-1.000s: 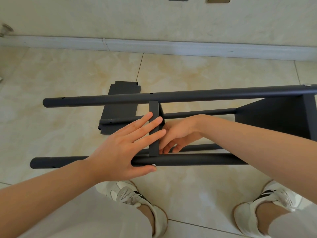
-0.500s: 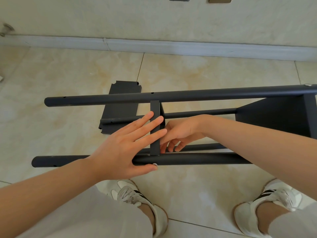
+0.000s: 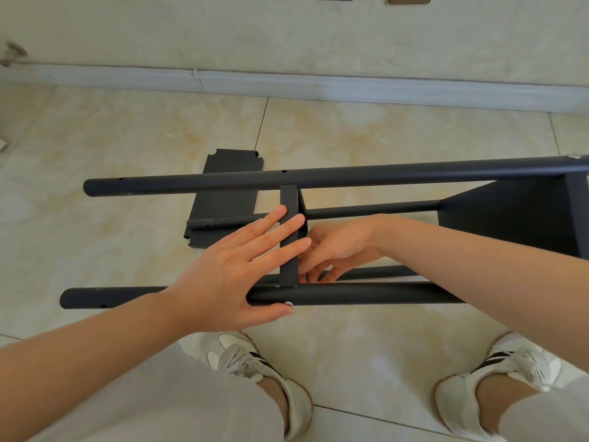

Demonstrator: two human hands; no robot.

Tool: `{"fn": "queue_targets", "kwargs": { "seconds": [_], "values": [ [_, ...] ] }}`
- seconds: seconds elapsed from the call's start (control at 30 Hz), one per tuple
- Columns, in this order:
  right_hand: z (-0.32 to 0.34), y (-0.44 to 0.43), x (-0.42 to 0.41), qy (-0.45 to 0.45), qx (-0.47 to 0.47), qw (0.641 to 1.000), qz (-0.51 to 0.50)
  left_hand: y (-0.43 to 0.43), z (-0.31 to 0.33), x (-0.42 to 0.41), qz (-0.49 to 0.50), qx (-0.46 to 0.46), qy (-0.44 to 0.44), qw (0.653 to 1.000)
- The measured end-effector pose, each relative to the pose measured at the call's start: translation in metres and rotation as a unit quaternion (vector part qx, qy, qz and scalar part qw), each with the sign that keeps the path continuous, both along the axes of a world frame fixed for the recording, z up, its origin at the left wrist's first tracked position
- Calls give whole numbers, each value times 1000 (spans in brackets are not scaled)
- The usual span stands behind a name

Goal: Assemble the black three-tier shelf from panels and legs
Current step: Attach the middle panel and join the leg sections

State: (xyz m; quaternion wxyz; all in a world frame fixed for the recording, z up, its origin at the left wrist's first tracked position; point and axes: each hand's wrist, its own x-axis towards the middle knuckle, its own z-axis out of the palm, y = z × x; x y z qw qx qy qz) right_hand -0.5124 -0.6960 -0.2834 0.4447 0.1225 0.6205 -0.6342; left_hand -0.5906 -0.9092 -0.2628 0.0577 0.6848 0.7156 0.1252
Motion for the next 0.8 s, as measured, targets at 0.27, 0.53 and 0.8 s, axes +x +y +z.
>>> {"fn": "queue_targets", "kwargs": {
  "seconds": [0.27,0.53,0.8],
  "values": [
    [3,0,-3,-15,-1,1000,-3,0,-1,0,1,-1,5,1000],
    [4,-2,0,-4,43,999,13,-1,-4,-2,-1,4,3,1000],
    [-2,-1,0,1,40,999,-9,-1,-3,-1,0,4,7,1000]
  ]
}}
